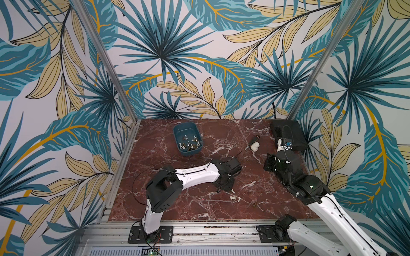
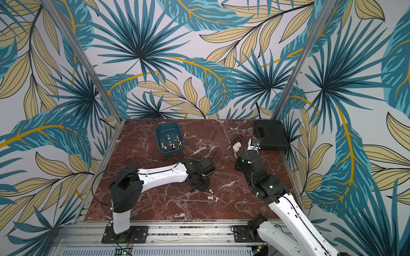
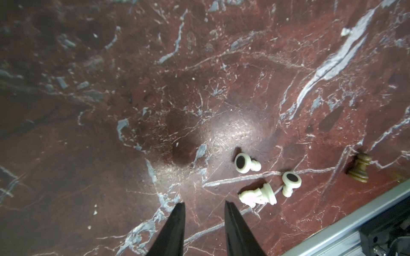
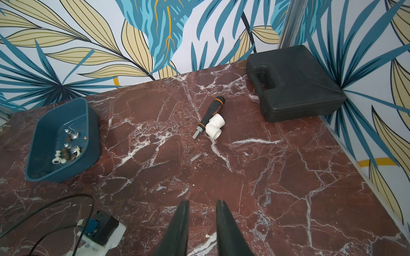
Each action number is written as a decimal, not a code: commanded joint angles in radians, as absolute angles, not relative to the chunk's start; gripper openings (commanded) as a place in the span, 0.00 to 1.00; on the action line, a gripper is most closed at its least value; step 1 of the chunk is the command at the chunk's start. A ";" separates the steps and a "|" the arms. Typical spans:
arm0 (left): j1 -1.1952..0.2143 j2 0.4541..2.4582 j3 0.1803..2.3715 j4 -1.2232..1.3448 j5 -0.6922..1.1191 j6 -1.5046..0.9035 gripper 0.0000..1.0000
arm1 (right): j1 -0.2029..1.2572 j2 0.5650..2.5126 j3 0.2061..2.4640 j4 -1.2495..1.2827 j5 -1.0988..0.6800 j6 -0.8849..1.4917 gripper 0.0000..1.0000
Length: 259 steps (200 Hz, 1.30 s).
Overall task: Put the chess pieces into the storage box
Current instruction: Pick up the chess piece at the center of the board.
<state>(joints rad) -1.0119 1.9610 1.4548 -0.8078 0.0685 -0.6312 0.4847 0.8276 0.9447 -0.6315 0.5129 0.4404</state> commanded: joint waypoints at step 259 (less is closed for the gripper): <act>-1.059 2.262 1.790 -1.024 0.121 -0.614 0.35 | 0.474 0.868 0.884 -0.635 0.495 0.414 0.27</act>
